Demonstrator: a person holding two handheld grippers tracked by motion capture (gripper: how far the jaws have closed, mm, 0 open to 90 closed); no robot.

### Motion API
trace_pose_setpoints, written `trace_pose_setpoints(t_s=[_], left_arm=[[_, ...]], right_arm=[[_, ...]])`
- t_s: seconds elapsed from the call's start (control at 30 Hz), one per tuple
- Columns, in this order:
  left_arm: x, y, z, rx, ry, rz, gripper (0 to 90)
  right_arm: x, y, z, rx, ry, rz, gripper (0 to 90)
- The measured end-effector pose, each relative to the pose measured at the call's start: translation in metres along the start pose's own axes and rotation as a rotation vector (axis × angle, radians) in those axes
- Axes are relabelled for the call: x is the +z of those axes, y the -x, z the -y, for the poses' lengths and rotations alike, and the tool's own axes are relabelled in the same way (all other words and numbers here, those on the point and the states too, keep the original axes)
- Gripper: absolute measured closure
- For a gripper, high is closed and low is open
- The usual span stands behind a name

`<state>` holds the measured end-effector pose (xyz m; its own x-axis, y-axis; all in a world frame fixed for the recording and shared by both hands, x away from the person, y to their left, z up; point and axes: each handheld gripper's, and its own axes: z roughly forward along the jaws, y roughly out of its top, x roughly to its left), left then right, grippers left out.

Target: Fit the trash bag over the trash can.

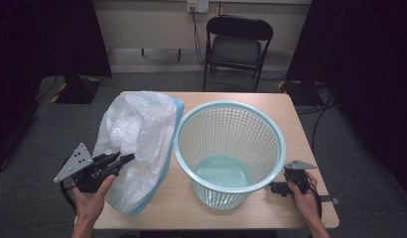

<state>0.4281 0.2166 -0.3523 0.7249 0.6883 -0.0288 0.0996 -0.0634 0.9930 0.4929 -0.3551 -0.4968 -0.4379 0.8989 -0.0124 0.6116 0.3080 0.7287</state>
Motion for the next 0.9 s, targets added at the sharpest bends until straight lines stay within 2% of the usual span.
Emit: trace_pose_setpoints(t_s=[0.17, 0.43, 0.67, 0.9], left_arm=[[-0.001, 0.011, -0.011, 0.032, 0.022, 0.026, 82.3], [0.003, 0.022, -0.023, 0.051, 0.061, 0.072, 82.2], [0.016, 0.031, -0.032, 0.072, 0.074, 0.119, 82.2], [0.030, 0.038, -0.043, 0.067, 0.107, 0.170, 82.2]], right_arm=[[0.000, 0.000, 0.000, 0.000, 0.000, 0.000, 8.8], [0.000, 0.000, 0.000, 0.000, 0.000, 0.000, 8.8], [0.000, 0.000, 0.000, 0.000, 0.000, 0.000, 8.8], [0.000, 0.000, 0.000, 0.000, 0.000, -0.001, 8.8]])
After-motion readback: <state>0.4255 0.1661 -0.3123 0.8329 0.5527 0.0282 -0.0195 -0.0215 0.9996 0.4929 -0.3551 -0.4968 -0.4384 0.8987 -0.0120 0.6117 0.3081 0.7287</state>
